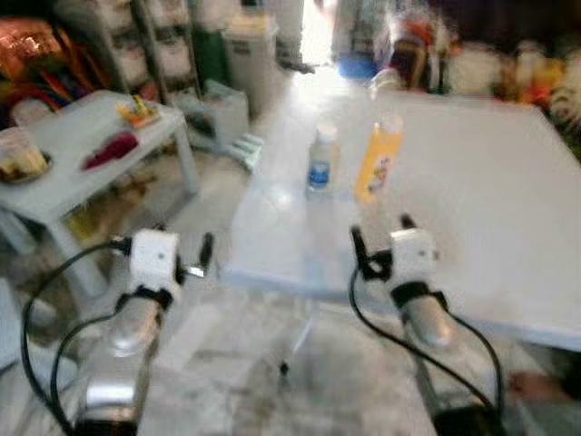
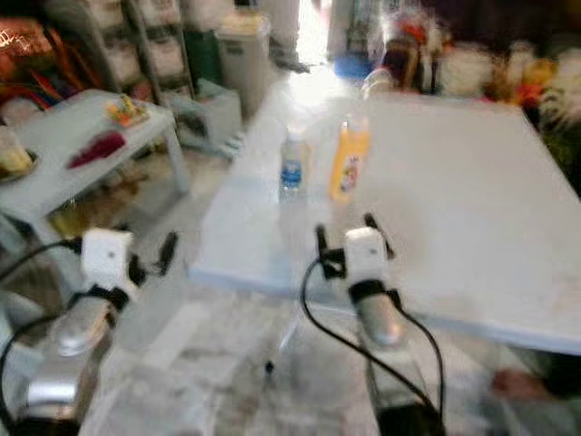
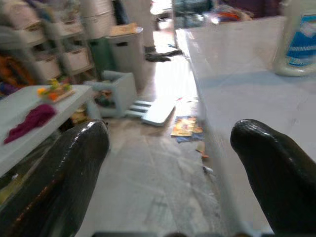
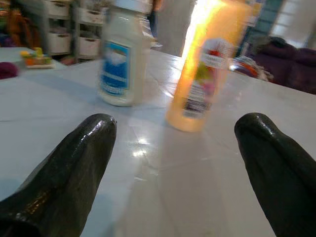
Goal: Restocking fridge
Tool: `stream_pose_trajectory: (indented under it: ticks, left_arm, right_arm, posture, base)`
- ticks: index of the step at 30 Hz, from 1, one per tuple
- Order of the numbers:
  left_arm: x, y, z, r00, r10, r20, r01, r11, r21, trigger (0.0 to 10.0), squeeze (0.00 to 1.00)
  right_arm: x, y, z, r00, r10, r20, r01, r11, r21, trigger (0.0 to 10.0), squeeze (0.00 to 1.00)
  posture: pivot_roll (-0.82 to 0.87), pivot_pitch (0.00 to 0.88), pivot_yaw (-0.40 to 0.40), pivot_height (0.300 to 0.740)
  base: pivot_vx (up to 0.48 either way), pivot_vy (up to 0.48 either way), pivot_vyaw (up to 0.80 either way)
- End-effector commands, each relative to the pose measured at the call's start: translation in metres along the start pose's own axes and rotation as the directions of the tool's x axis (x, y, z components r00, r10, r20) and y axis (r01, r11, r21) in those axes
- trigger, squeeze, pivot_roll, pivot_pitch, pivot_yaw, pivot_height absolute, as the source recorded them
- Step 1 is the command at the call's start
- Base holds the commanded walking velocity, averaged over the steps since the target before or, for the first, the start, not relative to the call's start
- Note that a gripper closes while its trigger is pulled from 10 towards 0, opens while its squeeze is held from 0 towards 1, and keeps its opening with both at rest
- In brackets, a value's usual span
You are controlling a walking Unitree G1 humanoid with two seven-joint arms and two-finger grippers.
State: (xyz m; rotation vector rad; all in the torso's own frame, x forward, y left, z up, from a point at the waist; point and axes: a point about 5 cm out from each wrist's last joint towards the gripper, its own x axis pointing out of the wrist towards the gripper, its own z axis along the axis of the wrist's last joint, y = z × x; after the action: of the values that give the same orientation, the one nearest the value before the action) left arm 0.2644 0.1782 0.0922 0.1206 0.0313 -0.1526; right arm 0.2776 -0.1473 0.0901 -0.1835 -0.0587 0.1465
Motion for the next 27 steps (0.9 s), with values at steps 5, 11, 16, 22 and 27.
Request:
stream_pose_trajectory:
  ticks: [5,11,16,22,27]
  left_arm:
    - [0.001,-0.011,0.003,0.999,-0.052,0.010,0.052,0.999,-0.005,10.0,0.00]
    - [0.001,-0.012,0.002,0.998,-0.064,0.009,0.064,0.998,-0.013,10.0,0.00]
    - [0.002,-0.013,0.003,0.998,-0.066,0.011,0.066,0.998,-0.017,10.0,0.00]
    - [0.001,-0.012,0.002,0.999,-0.052,0.014,0.053,0.998,-0.031,10.0,0.00]
    - [-0.003,-0.003,-0.005,0.999,-0.011,-0.038,0.009,0.999,-0.038,10.0,0.00]
  right_arm:
    - [-0.001,-0.009,-0.001,1.000,-0.026,-0.007,0.026,1.000,-0.011,10.0,0.00]
    - [-0.001,-0.007,-0.002,1.000,-0.020,-0.009,0.019,1.000,-0.012,10.0,0.00]
    - [0.000,-0.006,-0.002,1.000,-0.017,-0.007,0.017,1.000,-0.012,10.0,0.00]
    - [0.000,-0.004,-0.002,1.000,-0.010,-0.007,0.010,1.000,-0.015,10.0,0.00]
    - [0.001,-0.005,0.002,1.000,0.008,0.016,-0.008,1.000,-0.009,10.0,0.00]
  posture:
    - [-0.02,0.001,0.000,0.740]
    - [-0.02,0.006,0.001,0.740]
    - [-0.02,0.006,0.002,0.740]
    - [-0.02,0.006,0.003,0.740]
    - [-0.02,0.007,0.004,0.740]
  base:
    - [0.181,0.000,-0.80]
    - [0.302,0.000,-0.46]
    - [0.407,0.000,0.00]
    - [0.247,0.000,0.00]
    - [0.000,0.000,0.00]
